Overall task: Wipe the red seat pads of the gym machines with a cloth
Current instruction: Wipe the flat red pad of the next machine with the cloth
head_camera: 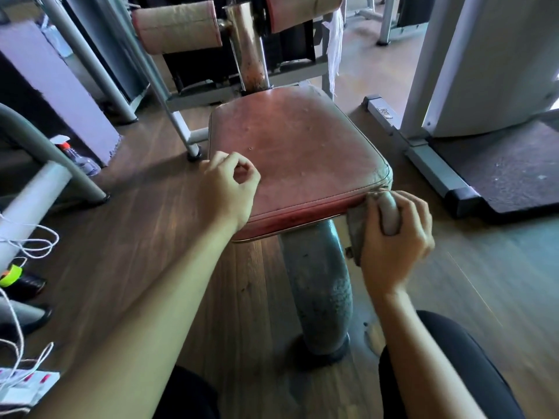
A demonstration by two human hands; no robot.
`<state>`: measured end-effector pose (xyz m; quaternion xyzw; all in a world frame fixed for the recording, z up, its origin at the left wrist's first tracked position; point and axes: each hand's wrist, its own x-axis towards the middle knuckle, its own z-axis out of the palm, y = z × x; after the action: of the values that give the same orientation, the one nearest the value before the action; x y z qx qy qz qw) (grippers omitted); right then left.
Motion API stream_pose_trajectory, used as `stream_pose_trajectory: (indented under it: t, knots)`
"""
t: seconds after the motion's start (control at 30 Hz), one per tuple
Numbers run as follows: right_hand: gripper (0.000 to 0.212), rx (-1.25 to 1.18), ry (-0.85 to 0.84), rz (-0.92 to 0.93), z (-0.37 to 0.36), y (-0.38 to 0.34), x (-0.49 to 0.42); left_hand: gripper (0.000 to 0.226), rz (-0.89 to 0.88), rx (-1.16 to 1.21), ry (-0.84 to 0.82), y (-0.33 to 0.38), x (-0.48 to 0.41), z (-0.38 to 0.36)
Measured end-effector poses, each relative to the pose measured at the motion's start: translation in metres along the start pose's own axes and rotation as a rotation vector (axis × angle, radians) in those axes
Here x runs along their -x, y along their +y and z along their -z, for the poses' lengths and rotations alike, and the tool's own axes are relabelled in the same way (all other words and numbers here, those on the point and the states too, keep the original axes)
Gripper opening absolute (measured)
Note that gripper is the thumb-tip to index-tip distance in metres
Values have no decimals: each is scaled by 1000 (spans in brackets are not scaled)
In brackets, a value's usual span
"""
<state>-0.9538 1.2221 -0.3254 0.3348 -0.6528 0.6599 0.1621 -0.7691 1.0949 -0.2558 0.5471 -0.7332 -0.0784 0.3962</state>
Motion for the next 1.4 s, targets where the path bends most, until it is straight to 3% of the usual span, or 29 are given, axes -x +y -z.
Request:
stream_pose_trajectory:
  t: [0.07,0.2,0.27,0.43,0.5,0.63,0.7,0.97,1.13,1.27,1.4]
  knots:
    - [11,-42,30,-59,-9,-15,15,11,0,-10,-2,0,0,0]
    - [10,-72,-260,259,-7,-22,40,12,-10,2,-12,-1,1,2]
    - [12,-28,-257,321,-1,-6,27,13,-12,19,-17,-2,2,3]
    - [8,35,27,-22,0,20,-1,13,-13,-24,-10,-1,1,0]
    - [7,5,68,-83,-5,8,8,14,-13,-36,-9,-1,0,-1]
    - [7,-61,-224,187,-3,-4,33,17,-25,-29,1,-5,-1,-1]
    - [9,-40,-275,265,-1,0,29,19,-28,3,-1,-6,-1,0]
    - [7,-77,-105,-27,-6,-20,35,24,-30,43,20,-8,-1,-2]
    - [8,-81,-295,178,-2,-12,31,21,-39,42,30,-10,-1,-2]
    - [8,-56,-110,-23,-2,-13,20,23,-45,40,41,-11,-1,-2]
    - [8,-81,-273,21,-5,-30,35,18,-52,48,35,-9,0,-2]
